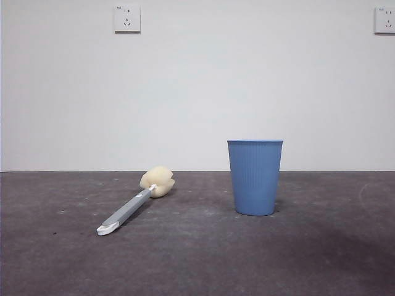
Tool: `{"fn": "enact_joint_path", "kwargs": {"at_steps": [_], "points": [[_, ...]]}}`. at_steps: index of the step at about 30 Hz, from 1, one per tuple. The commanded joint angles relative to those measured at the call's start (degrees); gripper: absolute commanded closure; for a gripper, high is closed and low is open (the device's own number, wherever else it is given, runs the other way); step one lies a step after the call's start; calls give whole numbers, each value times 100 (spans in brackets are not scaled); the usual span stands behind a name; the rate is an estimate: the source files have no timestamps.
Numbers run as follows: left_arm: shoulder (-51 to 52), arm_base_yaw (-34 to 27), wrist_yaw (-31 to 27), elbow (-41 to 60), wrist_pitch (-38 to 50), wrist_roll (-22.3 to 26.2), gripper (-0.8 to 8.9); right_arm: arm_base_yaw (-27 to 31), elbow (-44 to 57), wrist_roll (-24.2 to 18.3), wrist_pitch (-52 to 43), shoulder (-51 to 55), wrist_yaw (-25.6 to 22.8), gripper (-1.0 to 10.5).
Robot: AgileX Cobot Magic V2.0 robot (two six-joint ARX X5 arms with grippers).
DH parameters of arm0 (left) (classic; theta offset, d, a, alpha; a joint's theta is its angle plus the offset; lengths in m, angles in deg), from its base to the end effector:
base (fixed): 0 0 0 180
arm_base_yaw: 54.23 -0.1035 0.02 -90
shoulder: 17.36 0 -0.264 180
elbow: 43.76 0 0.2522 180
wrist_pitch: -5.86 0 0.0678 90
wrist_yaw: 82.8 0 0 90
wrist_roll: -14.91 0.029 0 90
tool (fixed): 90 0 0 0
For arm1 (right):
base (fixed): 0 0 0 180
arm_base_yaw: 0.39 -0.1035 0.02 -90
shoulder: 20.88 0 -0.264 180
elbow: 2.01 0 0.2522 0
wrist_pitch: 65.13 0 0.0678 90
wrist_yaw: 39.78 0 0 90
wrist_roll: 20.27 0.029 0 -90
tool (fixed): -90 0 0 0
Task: Pick up the cup brush,pick up the cup,insert the brush into the cup,clean the cup,put the cup brush back,put the cup back to the fixed position on the table
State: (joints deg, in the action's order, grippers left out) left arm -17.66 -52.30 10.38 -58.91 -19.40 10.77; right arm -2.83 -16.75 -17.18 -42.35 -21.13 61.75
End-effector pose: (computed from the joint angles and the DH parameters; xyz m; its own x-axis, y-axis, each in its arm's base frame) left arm 0.0948 -0.0048 0.1520 0.9796 -0.0885 -0.1804 0.0749 0.9939 -0.0810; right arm 0.0951 0.0099 0.1539 0.9602 0.2410 -0.1413 -0.2312 0.9694 0.0821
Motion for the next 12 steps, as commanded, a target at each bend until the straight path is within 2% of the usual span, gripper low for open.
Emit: {"fn": "enact_joint_path", "kwargs": {"at_steps": [1,12], "points": [[13,-15,-7,70,-11,-35,817,13,66,70,76,20,-2,945],[13,-15,-4,70,-11,-35,817,13,66,177,46,20,7,945]]}}
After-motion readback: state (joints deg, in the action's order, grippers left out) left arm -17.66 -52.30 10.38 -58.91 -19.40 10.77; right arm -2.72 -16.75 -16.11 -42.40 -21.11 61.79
